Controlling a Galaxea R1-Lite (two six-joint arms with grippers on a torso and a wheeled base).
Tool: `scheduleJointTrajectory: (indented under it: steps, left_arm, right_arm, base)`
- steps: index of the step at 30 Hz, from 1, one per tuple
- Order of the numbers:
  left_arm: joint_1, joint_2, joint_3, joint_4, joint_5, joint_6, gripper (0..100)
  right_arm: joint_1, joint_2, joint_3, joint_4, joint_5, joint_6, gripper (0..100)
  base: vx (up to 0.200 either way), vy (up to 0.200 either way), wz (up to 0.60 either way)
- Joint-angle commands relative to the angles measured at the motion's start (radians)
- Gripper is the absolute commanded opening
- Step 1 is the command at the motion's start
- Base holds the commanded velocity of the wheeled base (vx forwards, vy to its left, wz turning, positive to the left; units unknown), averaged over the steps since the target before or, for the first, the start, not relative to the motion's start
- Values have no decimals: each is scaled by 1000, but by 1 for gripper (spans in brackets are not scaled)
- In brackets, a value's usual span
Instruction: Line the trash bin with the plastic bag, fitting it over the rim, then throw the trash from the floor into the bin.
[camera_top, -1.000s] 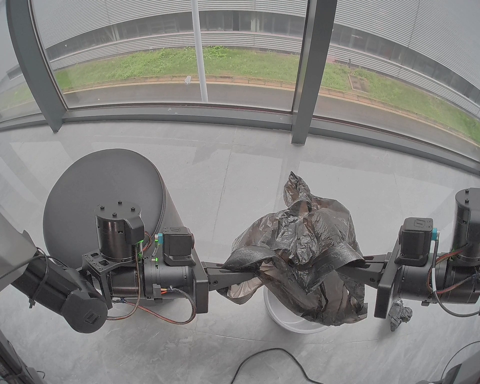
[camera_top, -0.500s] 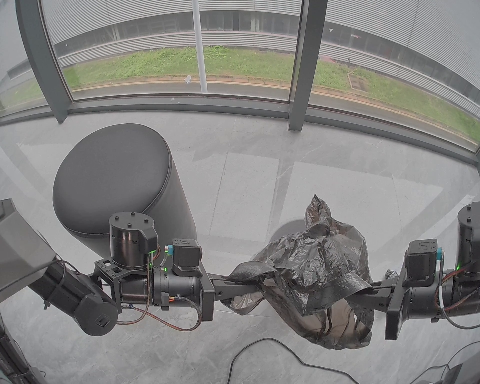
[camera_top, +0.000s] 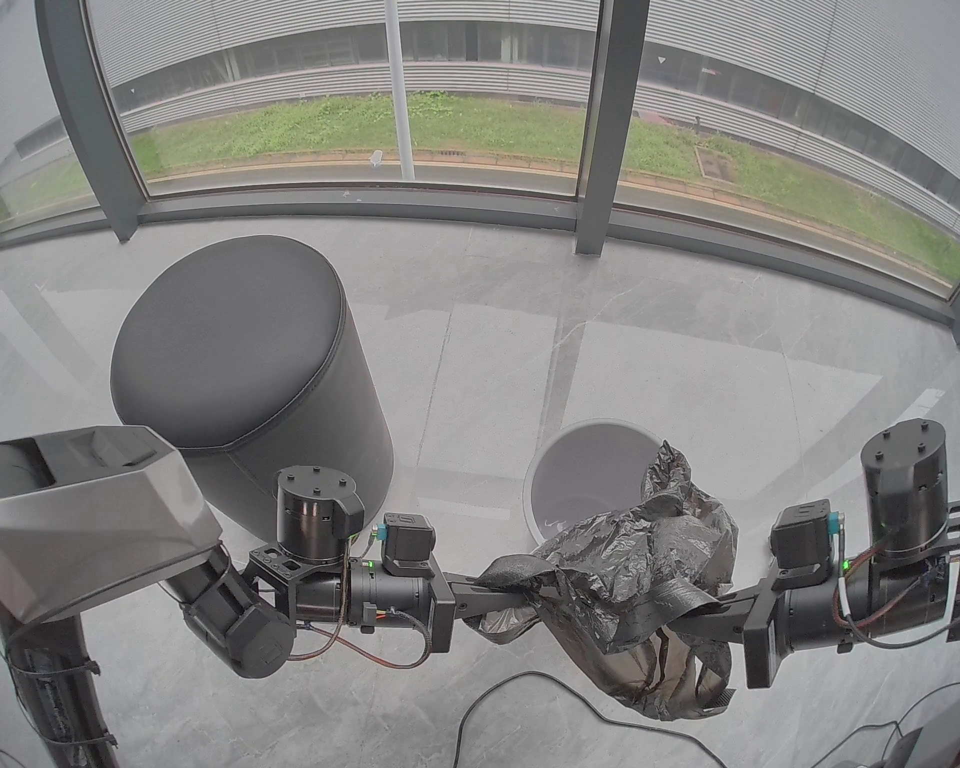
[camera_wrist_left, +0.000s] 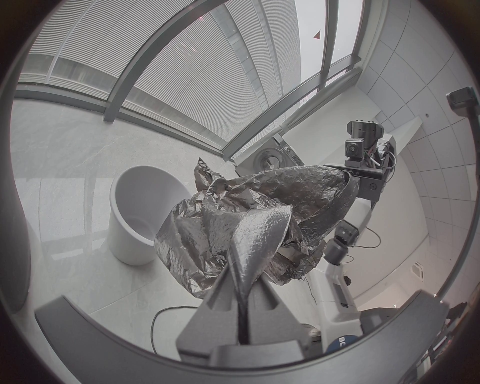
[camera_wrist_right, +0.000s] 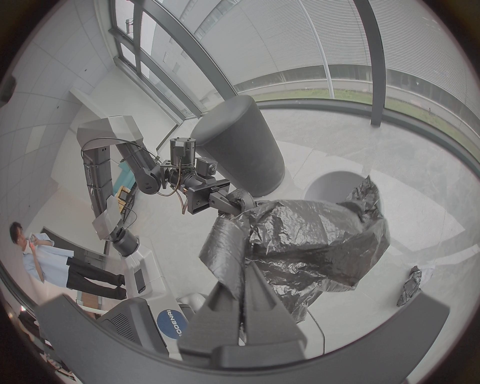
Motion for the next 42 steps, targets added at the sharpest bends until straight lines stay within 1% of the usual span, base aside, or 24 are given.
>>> scheduleJointTrajectory:
  steps: [1, 2, 4, 7, 10, 13, 15, 16, 20, 24, 26, 30, 35, 40, 42]
  left_arm:
    - [21, 129, -40, -44, -2, -8, 0]
    - [48, 187, -83, -76, -13, -17, 0]
    - [60, 199, -100, -77, -39, -28, 0]
    - [74, 201, -114, -76, -43, -29, 0]
    - [94, 212, -145, -76, -43, -29, 0]
    - [106, 227, -174, -76, -42, -31, 0]
    - [118, 241, -217, -76, -42, -48, 0]
    - [121, 253, -254, -76, -40, -66, 0]
    - [112, 273, -358, -76, -39, -129, 0]
    - [80, 301, -467, -76, -34, -172, 0]
    - [61, 305, -491, -76, -31, -184, 0]
    - [25, 298, -482, -76, -31, -204, 0]
    - [-3, 316, -496, -76, -22, -204, 0]
    - [-3, 357, -513, -91, 12, -203, 0]
    - [2, 379, -536, -108, 26, -204, 0]
  right_arm:
    - [-37, 103, -8, -13, 26, 2, 0]
    - [-71, 201, -21, -111, 36, 2, 0]
    - [-89, 261, -38, -177, 38, 3, 0]
    - [-92, 298, -65, -191, 41, 3, 0]
    - [-92, 330, -94, -194, 62, 3, 0]
    - [-94, 353, -117, -194, 64, 3, 0]
    - [-117, 390, -147, -196, 64, 3, 0]
    - [-147, 416, -170, -197, 64, 3, 0]
    - [-221, 452, -222, -196, 62, 2, 0]
    - [-288, 458, -249, -193, 62, 0, 0]
    - [-314, 456, -254, -193, 62, -1, 0]
    - [-334, 452, -252, -194, 62, -6, 0]
    - [-351, 464, -266, -196, 61, -14, 0]
    - [-374, 475, -301, -194, 58, -23, 0]
    - [-402, 482, -321, -191, 55, -50, 0]
  base:
    - [0, 0, 0]
    - [0, 0, 0]
    - [0, 0, 0]
    - [0, 0, 0]
    - [0, 0, 0]
    - [0, 0, 0]
    - [0, 0, 0]
    - [0, 0, 0]
    - [0, 0, 0]
    - [0, 0, 0]
    - [0, 0, 0]
    - [0, 0, 0]
    - [0, 0, 0]
    - [0, 0, 0]
    - [0, 0, 0]
